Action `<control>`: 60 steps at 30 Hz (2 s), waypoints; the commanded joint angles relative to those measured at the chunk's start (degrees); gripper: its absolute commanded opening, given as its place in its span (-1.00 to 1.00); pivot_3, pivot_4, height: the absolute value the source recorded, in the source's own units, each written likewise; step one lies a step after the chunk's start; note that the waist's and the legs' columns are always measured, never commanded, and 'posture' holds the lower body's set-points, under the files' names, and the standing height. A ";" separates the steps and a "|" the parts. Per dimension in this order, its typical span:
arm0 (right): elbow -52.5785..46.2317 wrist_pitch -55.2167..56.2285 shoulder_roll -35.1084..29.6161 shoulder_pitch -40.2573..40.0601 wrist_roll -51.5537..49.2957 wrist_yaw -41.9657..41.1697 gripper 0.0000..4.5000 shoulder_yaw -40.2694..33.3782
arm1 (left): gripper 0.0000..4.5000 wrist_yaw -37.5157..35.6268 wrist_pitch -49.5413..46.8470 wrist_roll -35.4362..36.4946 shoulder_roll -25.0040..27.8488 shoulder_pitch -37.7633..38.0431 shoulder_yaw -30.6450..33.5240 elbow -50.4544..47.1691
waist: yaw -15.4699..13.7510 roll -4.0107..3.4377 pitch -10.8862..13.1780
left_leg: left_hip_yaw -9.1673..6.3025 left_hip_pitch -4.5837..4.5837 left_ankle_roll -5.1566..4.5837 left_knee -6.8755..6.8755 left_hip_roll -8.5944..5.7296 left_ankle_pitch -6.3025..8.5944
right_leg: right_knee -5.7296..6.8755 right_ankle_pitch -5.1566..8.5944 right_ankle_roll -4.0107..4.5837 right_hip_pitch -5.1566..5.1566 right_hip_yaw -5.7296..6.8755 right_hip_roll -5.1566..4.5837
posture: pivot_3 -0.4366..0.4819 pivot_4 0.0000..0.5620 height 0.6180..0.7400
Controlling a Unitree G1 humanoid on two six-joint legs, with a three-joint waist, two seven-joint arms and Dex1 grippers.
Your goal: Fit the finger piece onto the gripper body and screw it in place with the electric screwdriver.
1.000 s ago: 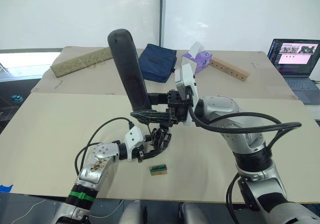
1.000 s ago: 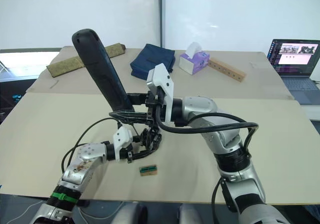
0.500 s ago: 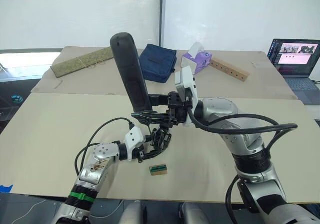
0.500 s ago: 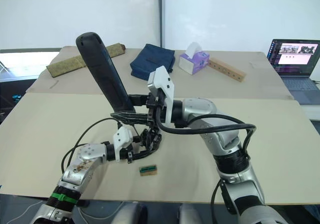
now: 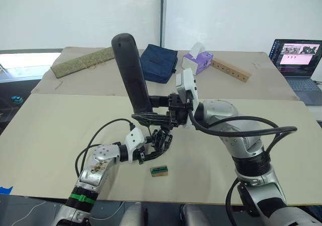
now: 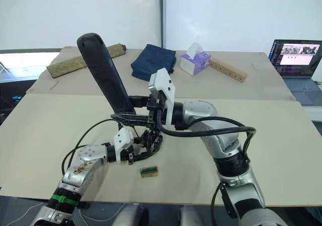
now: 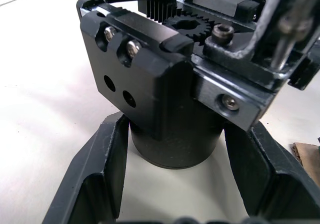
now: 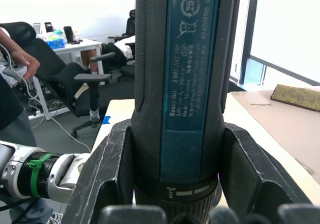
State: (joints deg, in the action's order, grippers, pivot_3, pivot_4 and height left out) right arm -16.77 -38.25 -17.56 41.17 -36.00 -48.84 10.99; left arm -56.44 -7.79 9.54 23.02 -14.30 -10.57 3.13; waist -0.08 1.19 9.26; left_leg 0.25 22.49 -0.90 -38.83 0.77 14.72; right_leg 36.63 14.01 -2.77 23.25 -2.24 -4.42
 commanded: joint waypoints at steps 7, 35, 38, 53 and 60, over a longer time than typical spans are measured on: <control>-1.40 2.72 -0.07 -0.45 0.23 -0.82 -0.14 -1.42 | 0.05 -0.95 -1.40 -0.54 0.29 1.67 -2.73 1.21 | 0.00 0.00 0.00 | 0.00 0.00 0.00 0.00 0.00 0.00 | 0.00 0.00 0.00 0.00 0.00 0.00 | -0.05 -0.47 1.00; 1.92 10.88 -0.39 -8.94 4.23 -0.84 -0.14 0.87 | 0.05 -0.79 -1.78 -0.09 0.36 1.71 -2.02 1.60 | 0.27 -0.07 -0.10 | 0.01 -0.18 0.00 0.03 0.00 0.00 | -0.01 0.00 0.00 -0.15 -0.02 0.01 | -0.05 -0.47 1.00; 2.45 11.55 -0.39 -9.22 4.66 -0.75 -0.14 1.40 | 0.05 -0.73 -1.76 -0.08 0.38 1.85 -2.00 1.55 | 0.32 -0.10 -0.14 | 0.01 -0.20 0.00 0.04 0.01 0.00 | 0.00 0.00 0.00 -0.17 -0.02 0.02 | -0.05 -0.47 1.00; 4.22 13.31 -1.27 -9.83 7.19 -0.85 -0.14 4.06 | 0.05 -0.47 -2.17 0.03 0.40 2.33 -1.93 0.85 | 0.70 -0.23 -0.84 | 0.01 -0.28 0.00 0.09 0.01 0.00 | -0.03 0.01 0.00 -0.22 -0.02 0.03 | -0.05 -0.47 1.00; 4.84 12.54 -1.74 -10.22 7.29 -0.58 -0.14 4.59 | 0.05 -0.35 -2.17 0.03 0.42 2.35 -1.87 0.93 | 0.76 -0.22 -1.19 | 0.01 -0.29 0.00 0.15 0.02 0.01 | -0.08 0.02 0.00 -0.23 -0.03 0.03 | -0.05 -0.47 1.00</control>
State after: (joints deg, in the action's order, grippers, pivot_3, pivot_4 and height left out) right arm -15.27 -23.56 -17.43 32.83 -32.61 -49.91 13.92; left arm -55.79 -8.74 9.56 23.20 -13.39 -10.28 3.30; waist 0.68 0.97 8.08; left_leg 0.26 22.20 -0.90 -38.68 0.79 14.72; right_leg 36.54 14.03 -2.77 23.02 -2.27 -4.39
